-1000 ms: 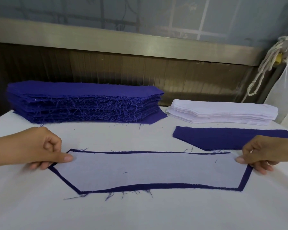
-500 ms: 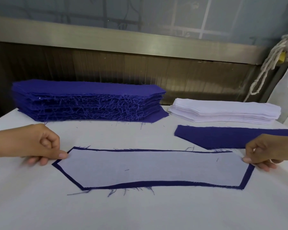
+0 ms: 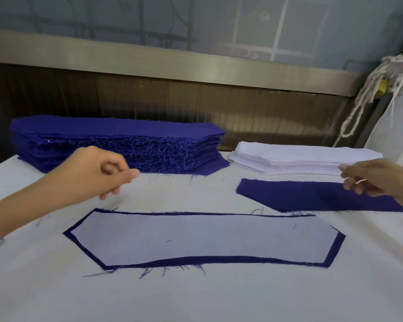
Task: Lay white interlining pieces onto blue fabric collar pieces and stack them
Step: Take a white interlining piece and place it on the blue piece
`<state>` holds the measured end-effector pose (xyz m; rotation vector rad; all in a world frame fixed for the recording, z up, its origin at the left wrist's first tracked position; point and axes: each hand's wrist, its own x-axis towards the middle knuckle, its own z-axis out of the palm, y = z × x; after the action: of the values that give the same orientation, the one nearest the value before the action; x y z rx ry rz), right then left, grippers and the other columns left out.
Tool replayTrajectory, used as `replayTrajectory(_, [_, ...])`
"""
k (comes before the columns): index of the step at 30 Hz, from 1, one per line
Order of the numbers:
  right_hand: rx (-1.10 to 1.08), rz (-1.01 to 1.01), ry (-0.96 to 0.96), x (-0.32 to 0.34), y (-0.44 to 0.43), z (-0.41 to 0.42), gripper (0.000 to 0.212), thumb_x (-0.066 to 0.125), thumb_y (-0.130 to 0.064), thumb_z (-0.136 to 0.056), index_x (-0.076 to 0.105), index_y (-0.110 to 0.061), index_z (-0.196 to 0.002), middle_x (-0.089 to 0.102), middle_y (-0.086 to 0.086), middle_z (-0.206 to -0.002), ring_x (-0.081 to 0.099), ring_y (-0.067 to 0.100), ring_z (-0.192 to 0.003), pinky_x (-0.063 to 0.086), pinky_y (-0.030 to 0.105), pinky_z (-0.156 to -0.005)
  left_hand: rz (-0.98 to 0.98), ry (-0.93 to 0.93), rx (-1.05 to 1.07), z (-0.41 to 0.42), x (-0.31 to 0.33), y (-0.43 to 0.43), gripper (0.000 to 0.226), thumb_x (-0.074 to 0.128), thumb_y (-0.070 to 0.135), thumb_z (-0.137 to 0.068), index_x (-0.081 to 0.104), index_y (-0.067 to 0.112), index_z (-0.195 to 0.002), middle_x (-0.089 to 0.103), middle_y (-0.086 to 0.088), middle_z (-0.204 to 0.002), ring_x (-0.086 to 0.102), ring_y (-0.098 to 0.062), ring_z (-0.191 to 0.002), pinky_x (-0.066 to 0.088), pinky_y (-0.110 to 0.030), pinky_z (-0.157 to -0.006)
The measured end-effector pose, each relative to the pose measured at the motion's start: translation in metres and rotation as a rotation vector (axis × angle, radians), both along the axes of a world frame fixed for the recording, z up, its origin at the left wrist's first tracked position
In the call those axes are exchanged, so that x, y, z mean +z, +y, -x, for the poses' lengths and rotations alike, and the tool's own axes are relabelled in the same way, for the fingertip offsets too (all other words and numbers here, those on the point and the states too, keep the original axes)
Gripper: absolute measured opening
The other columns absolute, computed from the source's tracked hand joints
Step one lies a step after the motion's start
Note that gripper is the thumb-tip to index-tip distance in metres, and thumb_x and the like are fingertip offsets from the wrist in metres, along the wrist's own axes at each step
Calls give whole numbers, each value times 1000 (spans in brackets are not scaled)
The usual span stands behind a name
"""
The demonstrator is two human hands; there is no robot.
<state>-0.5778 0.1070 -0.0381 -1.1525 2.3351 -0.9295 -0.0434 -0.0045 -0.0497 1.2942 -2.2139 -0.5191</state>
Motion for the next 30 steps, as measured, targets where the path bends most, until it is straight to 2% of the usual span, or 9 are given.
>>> replayTrajectory(4, [-147, 213, 10, 8, -10, 12, 20, 59, -20, -100, 66, -1, -96, 68, 16, -94, 59, 24, -71, 43, 26, -64, 50, 58, -186, 67, 4, 3, 18, 68, 41, -88, 71, 30, -74, 73, 14, -66, 69, 1, -65, 50, -17, -73])
replayTrajectory(9, [-257, 327, 54, 3, -26, 44, 24, 61, -13, -99, 67, 7, -112, 67, 16, -102, 62, 30, -91, 46, 35, -79, 102, 163, -354, 152, 5, -13, 4, 70, 30, -90, 73, 29, -91, 73, 18, -81, 67, 4, -81, 50, -7, -71])
replayTrajectory(11, [-305, 342, 86, 1, -33, 63, 26, 63, -13, -97, 68, 8, -112, 68, 17, -101, 60, 29, -91, 47, 32, -72, 82, 180, -362, 184, 5, -26, 11, 69, 29, -92, 74, 25, -101, 72, 16, -87, 67, 3, -84, 52, -9, -74])
replayTrajectory(15, [-370, 283, 220, -9, -48, 89, 25, 64, -16, -96, 69, 6, -107, 67, 21, -104, 58, 34, -91, 47, 39, -81, 87, 125, -361, 228, 4, -50, 22, 63, 27, -96, 69, 17, -115, 69, 11, -97, 64, 1, -88, 53, -16, -81])
replayTrajectory(18, [-418, 214, 340, -12, -58, 101, 22, 58, -16, -97, 70, 3, -95, 67, 24, -97, 58, 35, -84, 44, 36, -78, 86, 20, -360, 254, 4, -63, 30, 55, 26, -101, 62, 12, -126, 64, 0, -114, 61, -11, -100, 49, -24, -86])
replayTrajectory(21, [-429, 153, 425, -12, -68, 113, 27, 52, -15, -96, 73, 0, -101, 67, 28, -108, 61, 45, -103, 49, 42, -88, 126, -76, -353, 280, 5, -71, 13, 46, 18, -104, 57, 16, -96, 51, -6, -93, 49, -20, -81, 41, -30, -74])
replayTrajectory(24, [-454, 89, 520, -12, -74, 127, 31, 52, -20, -99, 71, -5, -117, 58, 28, -129, 44, 48, -125, 44, 49, -102, 180, -154, -328, 299, 4, -77, 37, 42, 0, -102, 37, 11, -67, 36, -2, -69, 37, -19, -64, 38, -38, -64])
replayTrajectory(27, [-508, -16, 557, -15, -78, 142, 38, 52, -25, -101, 63, 1, -126, 53, 29, -131, 38, 46, -127, 40, 48, -103, 243, -241, -318, 309, 5, -81, 41, 40, -6, -100, 33, 11, -64, 33, -1, -70, 40, -22, -68, 41, -39, -66])
replayTrajectory(30, [-561, -55, 553, -17, -80, 152, 38, 51, -20, -99, 57, 9, -124, 52, 31, -130, 39, 45, -127, 38, 47, -102, 242, -242, -292, 317, 6, -87, 29, 40, -6, -98, 47, 6, -72, 50, -12, -88, 51, -28, -80, 49, -43, -77])
